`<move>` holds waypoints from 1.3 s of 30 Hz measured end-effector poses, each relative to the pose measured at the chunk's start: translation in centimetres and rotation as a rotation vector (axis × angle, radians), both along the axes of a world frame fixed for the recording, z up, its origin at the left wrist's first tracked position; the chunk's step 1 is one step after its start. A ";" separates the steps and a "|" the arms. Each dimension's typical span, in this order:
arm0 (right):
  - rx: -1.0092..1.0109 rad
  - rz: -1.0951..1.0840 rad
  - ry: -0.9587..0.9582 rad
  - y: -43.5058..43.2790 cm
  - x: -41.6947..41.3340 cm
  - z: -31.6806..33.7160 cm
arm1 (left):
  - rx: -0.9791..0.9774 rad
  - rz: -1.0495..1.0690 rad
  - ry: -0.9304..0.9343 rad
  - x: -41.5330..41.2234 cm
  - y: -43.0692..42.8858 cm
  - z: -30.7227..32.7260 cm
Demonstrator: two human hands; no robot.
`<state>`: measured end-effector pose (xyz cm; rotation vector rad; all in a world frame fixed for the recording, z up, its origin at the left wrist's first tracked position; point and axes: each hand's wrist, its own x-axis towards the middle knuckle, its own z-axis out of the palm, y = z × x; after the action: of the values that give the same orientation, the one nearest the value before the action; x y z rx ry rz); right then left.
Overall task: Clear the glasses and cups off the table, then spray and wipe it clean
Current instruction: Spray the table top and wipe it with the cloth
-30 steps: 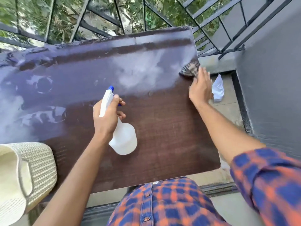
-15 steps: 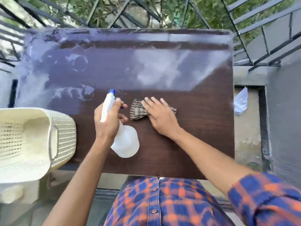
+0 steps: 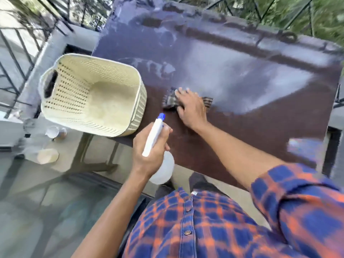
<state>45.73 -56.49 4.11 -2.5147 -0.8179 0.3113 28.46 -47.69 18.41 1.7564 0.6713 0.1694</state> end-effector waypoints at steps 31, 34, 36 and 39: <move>0.094 0.176 -0.253 0.9 0.6 -3.1 | -0.302 0.064 -0.094 14.0 5.0 1.6; 0.080 0.128 -0.298 1.5 8.7 -3.9 | -0.313 0.052 -0.113 18.5 5.1 1.3; 0.071 0.072 -0.298 2.2 14.1 -3.7 | -0.277 0.046 -0.120 21.6 5.4 1.0; 0.022 0.004 -0.269 3.5 20.8 -2.9 | -0.239 0.045 -0.128 25.5 6.1 0.6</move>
<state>66.51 -52.99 1.23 -2.5684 -0.9221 -0.0371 53.93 -41.57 19.03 1.4897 0.6115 0.2214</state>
